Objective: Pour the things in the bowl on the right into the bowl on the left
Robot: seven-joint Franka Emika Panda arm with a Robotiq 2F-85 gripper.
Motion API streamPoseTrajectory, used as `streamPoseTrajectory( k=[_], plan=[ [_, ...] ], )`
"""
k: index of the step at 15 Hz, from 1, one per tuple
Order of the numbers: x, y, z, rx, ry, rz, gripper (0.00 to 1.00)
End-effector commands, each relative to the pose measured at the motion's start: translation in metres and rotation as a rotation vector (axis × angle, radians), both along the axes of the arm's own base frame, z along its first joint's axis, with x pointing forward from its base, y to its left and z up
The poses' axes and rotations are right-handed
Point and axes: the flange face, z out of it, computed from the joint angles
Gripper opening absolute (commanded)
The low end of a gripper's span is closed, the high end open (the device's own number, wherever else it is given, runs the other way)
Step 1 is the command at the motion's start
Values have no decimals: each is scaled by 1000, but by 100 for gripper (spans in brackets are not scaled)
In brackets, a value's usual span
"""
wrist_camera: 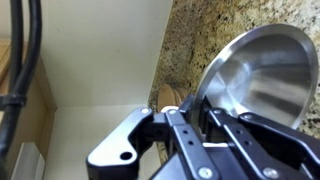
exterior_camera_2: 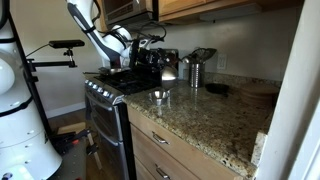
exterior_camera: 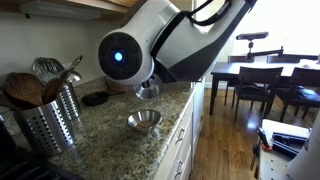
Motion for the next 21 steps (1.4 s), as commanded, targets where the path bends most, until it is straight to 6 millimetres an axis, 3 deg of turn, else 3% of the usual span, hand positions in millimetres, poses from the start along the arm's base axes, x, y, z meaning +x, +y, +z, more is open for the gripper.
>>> streamPoseTrajectory(
  k=[1,10,17,21],
  plan=[
    [12,-39,25,49,-31,-110,2],
    [30,-113,37,244,7,-356,2],
    [33,-184,43,395,-4,-542,2],
    [36,-210,43,520,5,-592,2]
  ],
)
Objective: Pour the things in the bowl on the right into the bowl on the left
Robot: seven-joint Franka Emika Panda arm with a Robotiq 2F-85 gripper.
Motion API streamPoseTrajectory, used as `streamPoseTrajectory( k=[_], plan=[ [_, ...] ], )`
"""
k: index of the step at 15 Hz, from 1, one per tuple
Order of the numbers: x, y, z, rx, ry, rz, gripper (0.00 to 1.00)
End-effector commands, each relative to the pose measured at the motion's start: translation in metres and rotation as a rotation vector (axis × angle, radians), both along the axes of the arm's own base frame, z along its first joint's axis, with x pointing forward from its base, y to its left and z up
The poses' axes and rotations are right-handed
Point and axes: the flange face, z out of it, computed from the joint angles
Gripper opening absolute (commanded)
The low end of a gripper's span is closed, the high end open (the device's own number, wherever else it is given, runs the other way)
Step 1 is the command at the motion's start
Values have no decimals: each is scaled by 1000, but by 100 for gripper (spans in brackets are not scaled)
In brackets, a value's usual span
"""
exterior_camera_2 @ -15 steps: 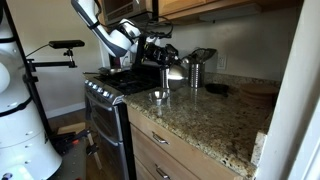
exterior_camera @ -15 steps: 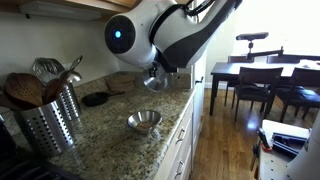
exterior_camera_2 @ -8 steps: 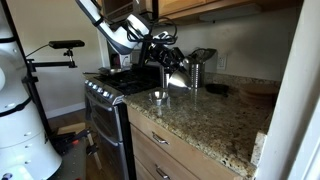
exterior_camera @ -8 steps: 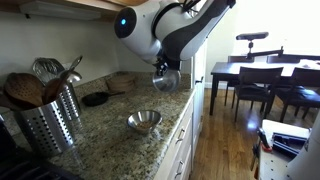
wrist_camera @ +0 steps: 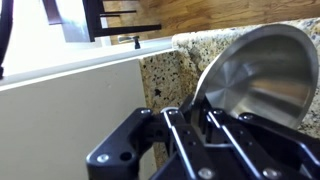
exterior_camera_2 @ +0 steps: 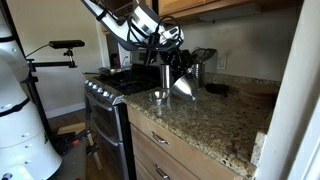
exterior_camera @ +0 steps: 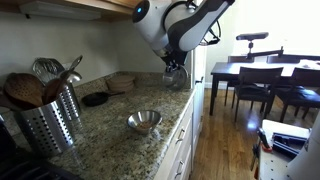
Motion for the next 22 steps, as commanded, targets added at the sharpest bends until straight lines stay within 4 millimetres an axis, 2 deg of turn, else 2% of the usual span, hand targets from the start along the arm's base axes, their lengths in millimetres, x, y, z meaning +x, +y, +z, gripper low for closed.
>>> streamPoseTrajectory(
  k=[1,11,22],
  plan=[
    [-3,-20,9,114,-19,-25,2],
    [4,-49,-8,385,-63,-77,2],
    [17,-53,-50,579,-78,-95,2]
  ],
)
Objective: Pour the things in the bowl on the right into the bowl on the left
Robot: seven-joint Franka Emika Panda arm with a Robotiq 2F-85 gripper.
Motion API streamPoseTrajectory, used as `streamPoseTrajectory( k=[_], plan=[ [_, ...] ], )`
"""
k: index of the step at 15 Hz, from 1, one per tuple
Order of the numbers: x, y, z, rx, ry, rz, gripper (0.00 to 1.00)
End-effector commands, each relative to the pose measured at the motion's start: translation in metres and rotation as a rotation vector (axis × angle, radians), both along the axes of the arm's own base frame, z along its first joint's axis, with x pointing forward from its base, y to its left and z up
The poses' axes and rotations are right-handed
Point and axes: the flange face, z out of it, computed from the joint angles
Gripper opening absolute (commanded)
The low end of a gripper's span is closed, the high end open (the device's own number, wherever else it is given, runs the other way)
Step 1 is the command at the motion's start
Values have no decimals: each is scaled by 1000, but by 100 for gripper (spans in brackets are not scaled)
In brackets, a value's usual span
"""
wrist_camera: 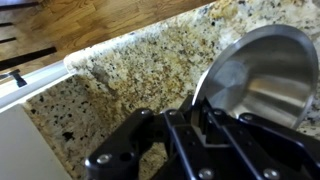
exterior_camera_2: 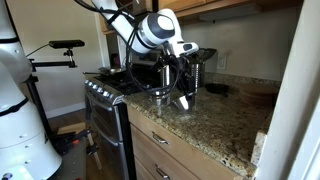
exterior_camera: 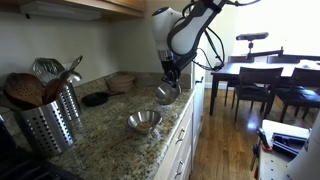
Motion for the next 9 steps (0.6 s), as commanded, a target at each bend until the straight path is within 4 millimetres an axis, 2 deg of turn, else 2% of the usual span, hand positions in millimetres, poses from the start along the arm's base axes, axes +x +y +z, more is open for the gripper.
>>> streamPoseTrajectory(
  k=[1,6,8,9],
  plan=[
    [2,-6,-11,69,-12,11,2],
    [6,-7,-29,139,-2,10,2],
    [7,-8,-27,154,-5,12,2],
    [7,-9,-27,160,-4,9,25]
  ],
)
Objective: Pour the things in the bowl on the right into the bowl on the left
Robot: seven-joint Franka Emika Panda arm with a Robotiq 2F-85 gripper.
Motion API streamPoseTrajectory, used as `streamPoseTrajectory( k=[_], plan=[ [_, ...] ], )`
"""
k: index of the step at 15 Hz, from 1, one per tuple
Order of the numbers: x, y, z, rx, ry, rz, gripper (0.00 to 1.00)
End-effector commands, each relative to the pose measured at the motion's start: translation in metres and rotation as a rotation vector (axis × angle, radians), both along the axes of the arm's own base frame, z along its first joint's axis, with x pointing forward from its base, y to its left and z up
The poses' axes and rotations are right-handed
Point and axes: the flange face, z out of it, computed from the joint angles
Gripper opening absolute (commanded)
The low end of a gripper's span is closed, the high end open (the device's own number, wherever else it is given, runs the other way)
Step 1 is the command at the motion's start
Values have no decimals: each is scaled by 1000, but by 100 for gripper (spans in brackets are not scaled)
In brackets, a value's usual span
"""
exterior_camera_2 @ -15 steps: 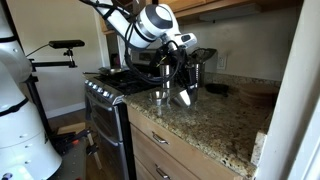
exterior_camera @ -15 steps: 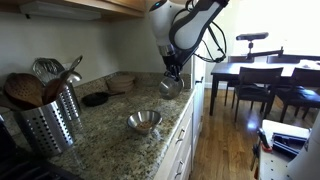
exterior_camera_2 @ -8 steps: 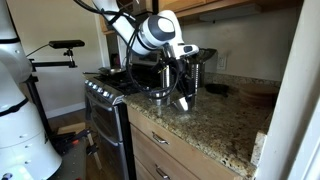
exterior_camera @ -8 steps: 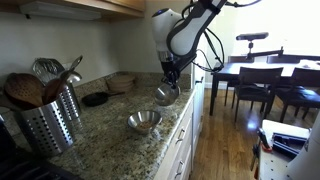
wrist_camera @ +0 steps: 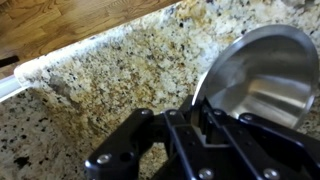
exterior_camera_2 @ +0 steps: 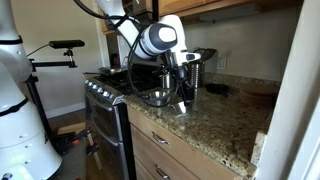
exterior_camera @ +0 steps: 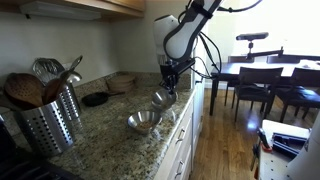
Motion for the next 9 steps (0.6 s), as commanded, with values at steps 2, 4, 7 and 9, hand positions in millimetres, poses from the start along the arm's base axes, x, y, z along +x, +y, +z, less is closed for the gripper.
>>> streamPoseTrajectory(
  k=[2,4,7,9],
  plan=[
    [-1,-8,-3,32,-3,11,39],
    [-1,-9,-4,31,1,13,50],
    [0,-9,-3,24,2,15,70],
    [-1,-9,0,14,3,16,82]
  ],
)
